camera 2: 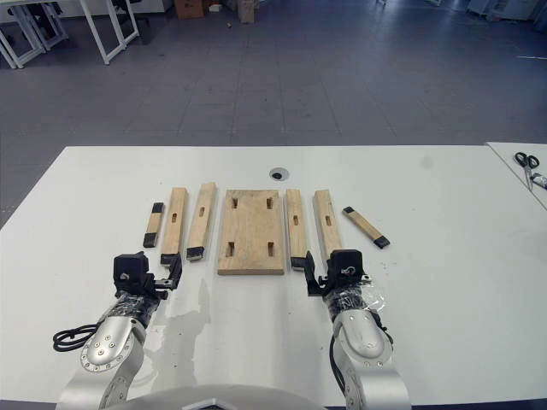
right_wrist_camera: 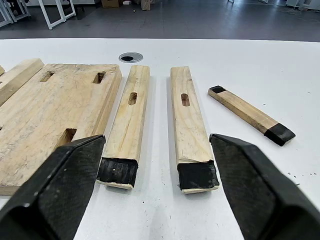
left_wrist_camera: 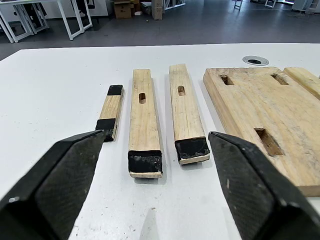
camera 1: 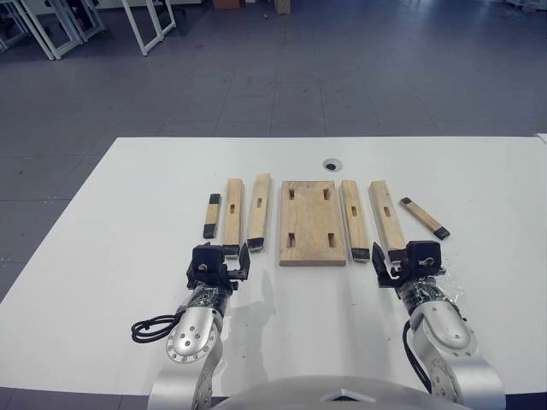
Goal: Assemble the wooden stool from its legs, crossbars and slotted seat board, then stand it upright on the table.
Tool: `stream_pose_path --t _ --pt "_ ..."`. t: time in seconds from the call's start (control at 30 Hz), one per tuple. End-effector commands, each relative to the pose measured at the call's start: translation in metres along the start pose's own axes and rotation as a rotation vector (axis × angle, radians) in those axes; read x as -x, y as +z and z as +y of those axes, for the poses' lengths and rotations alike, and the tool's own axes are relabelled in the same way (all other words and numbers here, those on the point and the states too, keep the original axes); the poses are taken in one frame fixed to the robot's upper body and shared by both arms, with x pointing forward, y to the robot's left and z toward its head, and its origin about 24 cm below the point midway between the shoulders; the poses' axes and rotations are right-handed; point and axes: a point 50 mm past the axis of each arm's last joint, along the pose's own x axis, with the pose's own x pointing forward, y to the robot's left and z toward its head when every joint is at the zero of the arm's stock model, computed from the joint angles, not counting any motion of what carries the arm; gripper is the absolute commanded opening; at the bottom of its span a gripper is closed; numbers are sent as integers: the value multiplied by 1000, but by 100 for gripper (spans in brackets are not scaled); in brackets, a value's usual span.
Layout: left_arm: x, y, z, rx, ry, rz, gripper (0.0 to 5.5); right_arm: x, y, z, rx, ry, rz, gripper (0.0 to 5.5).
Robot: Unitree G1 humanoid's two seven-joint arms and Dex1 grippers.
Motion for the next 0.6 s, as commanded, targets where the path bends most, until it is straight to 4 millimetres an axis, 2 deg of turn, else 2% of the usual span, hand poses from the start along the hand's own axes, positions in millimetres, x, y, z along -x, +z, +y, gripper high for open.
stream_pose_path --t 0.03,0.6 --pt "-1 -2 2 -4 20 16 386 -1 0 -4 -7 -6 -6 384" --pt "0 -4 3 -21 35 19 386 -4 -8 -6 8 15 8 384"
